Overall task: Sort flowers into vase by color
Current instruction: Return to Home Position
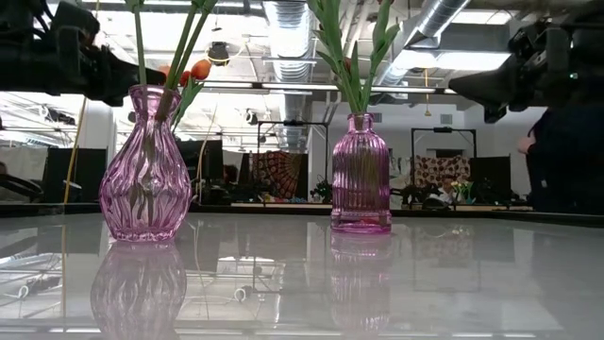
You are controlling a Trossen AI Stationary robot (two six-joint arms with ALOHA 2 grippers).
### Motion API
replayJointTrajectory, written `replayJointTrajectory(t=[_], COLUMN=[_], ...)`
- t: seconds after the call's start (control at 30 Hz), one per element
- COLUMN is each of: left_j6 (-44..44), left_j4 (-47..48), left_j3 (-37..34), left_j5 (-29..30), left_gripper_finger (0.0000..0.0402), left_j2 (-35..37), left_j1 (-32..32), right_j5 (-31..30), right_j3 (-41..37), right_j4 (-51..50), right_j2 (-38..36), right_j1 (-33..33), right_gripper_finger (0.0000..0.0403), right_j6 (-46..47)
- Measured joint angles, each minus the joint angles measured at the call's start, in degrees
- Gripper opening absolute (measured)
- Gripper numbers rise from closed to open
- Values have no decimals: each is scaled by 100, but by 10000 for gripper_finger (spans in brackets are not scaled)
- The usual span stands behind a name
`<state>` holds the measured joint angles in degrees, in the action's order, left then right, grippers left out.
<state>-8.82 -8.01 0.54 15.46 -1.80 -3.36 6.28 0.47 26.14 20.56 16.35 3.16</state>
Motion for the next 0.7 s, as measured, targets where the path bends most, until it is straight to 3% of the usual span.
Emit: replayJointTrajectory(t=[0.27,0.7], left_j6=[247,207], left_j4=[304,299], left_j3=[-2,-7], left_j5=[9,33], left_gripper_finger=[9,9], left_j2=[-2,-2], left_j1=[-2,-2], right_j5=[2,-4], right_j3=[-4,-11], right_j4=[-118,-1933], right_j2=[-223,-1866], right_j1=[143,143], right_gripper_finger=[30,29], right_j6=[-18,-15])
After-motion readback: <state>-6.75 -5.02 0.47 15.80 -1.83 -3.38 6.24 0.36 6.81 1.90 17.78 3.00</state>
